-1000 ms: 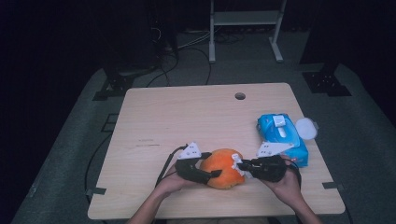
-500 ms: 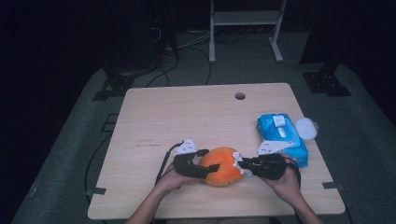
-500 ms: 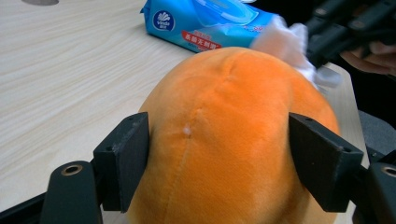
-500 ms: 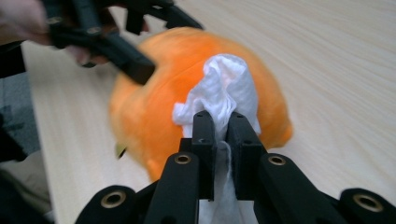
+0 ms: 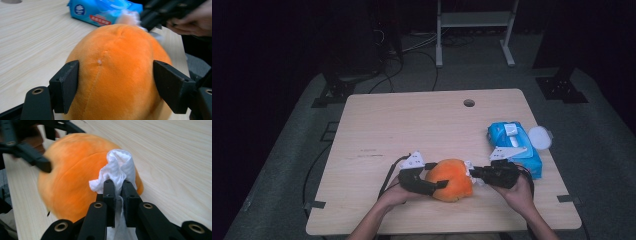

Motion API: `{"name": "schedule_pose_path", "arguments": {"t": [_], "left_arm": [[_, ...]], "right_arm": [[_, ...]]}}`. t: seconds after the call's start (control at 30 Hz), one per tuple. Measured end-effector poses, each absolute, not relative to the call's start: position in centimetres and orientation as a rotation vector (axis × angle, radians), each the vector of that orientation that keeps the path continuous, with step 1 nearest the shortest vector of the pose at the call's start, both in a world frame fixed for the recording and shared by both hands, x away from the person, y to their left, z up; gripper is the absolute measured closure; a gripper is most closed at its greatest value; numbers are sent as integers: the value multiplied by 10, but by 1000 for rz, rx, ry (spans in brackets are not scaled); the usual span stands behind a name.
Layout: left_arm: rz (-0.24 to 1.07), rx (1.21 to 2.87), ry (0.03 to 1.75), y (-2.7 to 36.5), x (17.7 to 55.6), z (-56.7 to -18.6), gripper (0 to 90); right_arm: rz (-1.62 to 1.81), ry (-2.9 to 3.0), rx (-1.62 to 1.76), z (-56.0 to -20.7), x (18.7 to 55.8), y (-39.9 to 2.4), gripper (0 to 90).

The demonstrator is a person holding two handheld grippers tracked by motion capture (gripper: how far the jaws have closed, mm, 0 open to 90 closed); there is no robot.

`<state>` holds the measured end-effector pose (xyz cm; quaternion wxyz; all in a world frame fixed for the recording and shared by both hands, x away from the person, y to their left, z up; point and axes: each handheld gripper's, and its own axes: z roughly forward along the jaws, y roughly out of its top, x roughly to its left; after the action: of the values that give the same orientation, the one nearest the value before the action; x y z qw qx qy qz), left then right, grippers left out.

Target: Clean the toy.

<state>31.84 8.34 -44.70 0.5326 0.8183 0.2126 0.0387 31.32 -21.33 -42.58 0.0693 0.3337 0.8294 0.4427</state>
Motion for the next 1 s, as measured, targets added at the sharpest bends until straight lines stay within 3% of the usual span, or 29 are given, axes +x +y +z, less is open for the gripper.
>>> {"name": "schedule_pose_path", "arguments": {"t": [0.3, 0.5, 0.67, 0.73, 0.83, 1.0], "left_arm": [[169, 2031, 427, 70, 302, -440, 200], [121, 1992, 428, 79, 314, -432, 92], [53, 2012, 409, 71, 317, -450, 36], [47, 2024, 423, 71, 316, -450, 93], [110, 2035, 440, 72, 314, -443, 276], [318, 1939, 433, 67, 309, -431, 362]], "right_arm": [[1406, 2485, 882, -405, 297, -196, 820], [1399, 2592, 797, -412, 294, -196, 820], [1385, 2637, 752, -412, 292, -197, 818], [1376, 2638, 761, -412, 293, -197, 818], [1386, 2602, 791, -411, 295, -199, 820], [1433, 2476, 843, -401, 298, -201, 822]]}}
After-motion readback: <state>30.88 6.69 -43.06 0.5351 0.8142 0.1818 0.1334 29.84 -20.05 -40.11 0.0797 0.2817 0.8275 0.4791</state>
